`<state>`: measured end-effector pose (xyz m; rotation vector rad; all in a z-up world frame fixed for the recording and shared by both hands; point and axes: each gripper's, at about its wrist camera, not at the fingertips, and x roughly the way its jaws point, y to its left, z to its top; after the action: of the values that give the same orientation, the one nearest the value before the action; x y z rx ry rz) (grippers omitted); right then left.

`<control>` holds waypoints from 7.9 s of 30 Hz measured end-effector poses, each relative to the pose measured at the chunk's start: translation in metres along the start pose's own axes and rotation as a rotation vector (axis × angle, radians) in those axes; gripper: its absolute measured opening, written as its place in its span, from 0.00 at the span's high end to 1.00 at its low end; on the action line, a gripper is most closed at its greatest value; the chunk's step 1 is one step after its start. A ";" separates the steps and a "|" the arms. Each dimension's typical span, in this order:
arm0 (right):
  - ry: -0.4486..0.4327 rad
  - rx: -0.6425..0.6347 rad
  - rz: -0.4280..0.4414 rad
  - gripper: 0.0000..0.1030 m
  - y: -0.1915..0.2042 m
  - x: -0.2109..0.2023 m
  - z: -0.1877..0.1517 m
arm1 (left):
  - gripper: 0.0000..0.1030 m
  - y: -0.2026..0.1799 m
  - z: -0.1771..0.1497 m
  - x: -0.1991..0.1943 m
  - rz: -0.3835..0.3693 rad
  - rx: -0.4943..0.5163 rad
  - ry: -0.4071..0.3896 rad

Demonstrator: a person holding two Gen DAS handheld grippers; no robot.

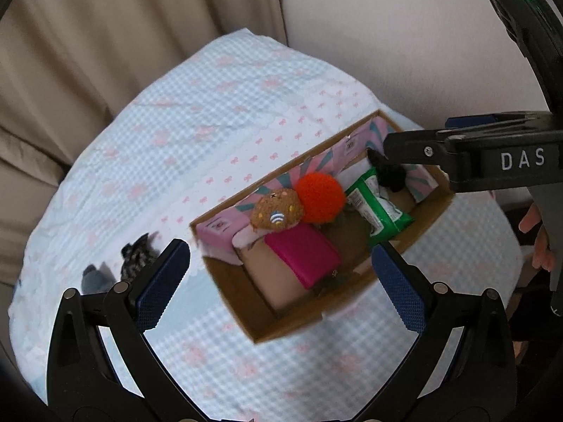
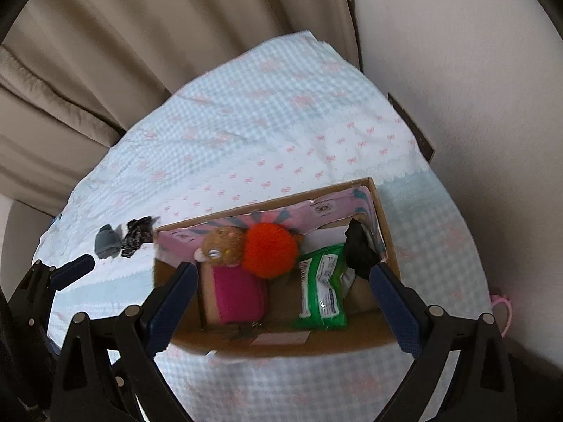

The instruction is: Organize soft objects

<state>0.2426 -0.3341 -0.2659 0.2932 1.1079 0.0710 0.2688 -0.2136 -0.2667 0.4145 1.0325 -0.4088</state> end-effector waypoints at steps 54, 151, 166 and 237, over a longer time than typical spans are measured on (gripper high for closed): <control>-0.352 -0.164 -0.077 0.05 0.400 0.005 -0.122 | 0.00 0.400 -0.256 -0.122 0.038 -0.418 -0.350; -0.348 -0.110 -0.057 0.62 0.191 -0.113 -0.116 | 0.56 0.182 -0.125 -0.168 -0.048 -0.396 -0.305; -0.189 -0.077 -0.024 0.62 0.034 -0.052 -0.048 | 0.55 0.062 -0.049 -0.036 -0.075 -0.420 -0.082; -0.603 -0.204 -0.150 0.02 0.201 -0.272 -0.138 | 0.00 0.107 -0.123 -0.335 0.049 -0.358 -0.590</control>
<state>0.0151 -0.1689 -0.0320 0.0376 0.5143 -0.0378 0.0818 -0.0161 -0.0116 -0.0119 0.5005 -0.2681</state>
